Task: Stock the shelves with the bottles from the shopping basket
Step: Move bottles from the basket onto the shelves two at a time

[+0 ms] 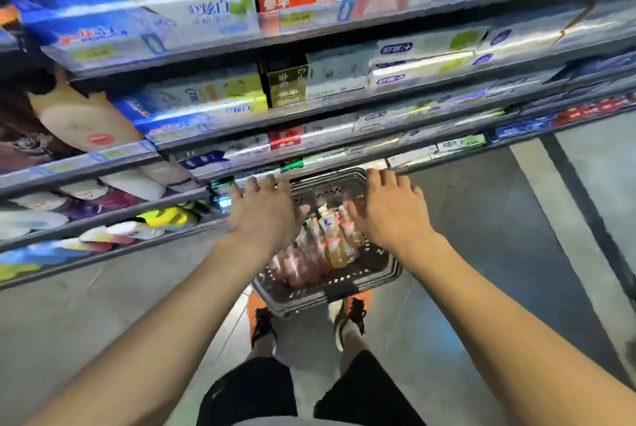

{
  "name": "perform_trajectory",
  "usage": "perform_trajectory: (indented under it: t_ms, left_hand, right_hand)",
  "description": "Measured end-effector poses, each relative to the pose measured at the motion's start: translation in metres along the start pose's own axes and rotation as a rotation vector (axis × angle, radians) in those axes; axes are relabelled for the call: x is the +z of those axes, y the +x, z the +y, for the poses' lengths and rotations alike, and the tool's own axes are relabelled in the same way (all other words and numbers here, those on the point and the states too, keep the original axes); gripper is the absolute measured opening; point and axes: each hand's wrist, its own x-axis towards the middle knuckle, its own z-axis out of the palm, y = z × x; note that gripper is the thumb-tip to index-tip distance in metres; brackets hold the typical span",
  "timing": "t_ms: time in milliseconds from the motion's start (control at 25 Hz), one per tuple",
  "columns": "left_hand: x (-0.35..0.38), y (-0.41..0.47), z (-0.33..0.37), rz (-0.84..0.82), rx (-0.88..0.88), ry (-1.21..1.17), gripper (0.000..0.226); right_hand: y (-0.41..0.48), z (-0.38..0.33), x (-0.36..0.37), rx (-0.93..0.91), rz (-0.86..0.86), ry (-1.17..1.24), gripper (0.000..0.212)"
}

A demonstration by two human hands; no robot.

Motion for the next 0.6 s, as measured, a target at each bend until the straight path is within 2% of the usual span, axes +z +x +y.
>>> perform_trajectory:
  t_ms: [120, 320, 480, 600]
  left_hand:
    - [0.062, 0.030, 0.020, -0.058, -0.069, -0.039, 0.068]
    - [0.172, 0.077, 0.038, -0.210, -0.219, -0.164, 0.077]
    - [0.274, 0.122, 0.043, -0.322, -0.382, -0.421, 0.090]
    - [0.342, 0.151, 0.046, -0.315, -0.524, -0.662, 0.106]
  right_hand:
    - [0.035, 0.024, 0.051, -0.059, -0.079, -0.025, 0.072]
    - [0.083, 0.049, 0.150, -0.076, -0.179, 0.009, 0.076]
    - [0.121, 0.056, 0.245, 0.017, -0.262, 0.170, 0.081]
    - [0.143, 0.057, 0.308, 0.121, -0.295, 0.358, 0.085]
